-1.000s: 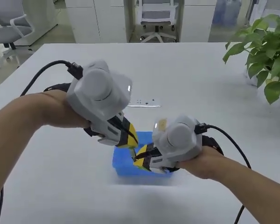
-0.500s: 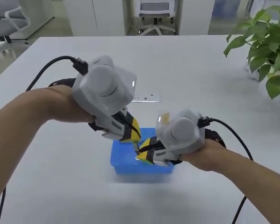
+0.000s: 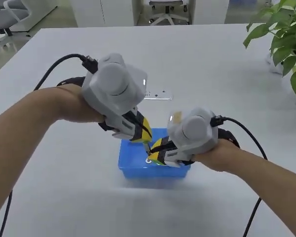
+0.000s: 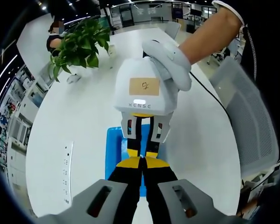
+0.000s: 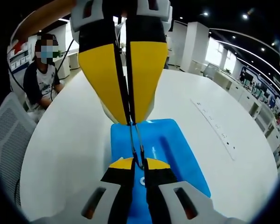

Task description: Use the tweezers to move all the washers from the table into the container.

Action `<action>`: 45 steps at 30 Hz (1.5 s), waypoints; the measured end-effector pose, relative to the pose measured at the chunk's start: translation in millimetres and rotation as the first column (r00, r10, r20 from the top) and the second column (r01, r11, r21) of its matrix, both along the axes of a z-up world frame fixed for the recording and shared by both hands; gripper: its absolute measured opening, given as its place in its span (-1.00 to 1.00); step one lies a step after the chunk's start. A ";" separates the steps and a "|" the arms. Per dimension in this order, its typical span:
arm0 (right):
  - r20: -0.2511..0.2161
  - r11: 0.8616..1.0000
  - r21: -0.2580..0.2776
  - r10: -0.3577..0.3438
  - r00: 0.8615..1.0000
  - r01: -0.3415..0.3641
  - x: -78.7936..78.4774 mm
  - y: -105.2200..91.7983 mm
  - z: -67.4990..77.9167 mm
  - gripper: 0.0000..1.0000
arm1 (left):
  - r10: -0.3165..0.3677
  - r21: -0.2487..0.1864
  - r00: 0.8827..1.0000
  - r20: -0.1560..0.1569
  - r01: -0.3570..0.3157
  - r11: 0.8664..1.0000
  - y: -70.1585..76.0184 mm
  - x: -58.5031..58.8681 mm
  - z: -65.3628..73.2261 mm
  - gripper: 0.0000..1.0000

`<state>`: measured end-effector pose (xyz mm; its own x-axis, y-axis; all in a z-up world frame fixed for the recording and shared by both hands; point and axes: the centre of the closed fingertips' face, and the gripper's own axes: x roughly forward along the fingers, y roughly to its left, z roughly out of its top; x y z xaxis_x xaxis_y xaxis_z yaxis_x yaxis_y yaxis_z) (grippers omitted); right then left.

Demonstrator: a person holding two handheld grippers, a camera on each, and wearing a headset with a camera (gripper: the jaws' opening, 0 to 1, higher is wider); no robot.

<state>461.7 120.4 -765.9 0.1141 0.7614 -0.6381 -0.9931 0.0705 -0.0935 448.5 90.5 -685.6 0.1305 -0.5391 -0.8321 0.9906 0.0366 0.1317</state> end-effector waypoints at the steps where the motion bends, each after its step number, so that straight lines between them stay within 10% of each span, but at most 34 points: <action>1: -0.003 1.000 0.000 -0.001 1.000 0.001 1.0 -0.1 -1.5 -0.82 | 0.001 0.000 1.000 -0.002 -0.001 1.000 0.0 1.0 -1.5 -0.91; 18: -0.030 1.000 -0.015 0.001 1.000 -0.001 7.2 0.5 -18.8 -0.81 | 0.009 0.002 1.000 -0.021 -0.009 1.000 1.4 9.2 -18.3 -0.91; 45: -0.006 1.000 -0.003 -0.008 1.000 0.008 4.3 -2.4 -5.0 -0.78 | 0.008 -0.023 1.000 -0.014 -0.008 1.000 -1.7 6.5 -3.6 -0.91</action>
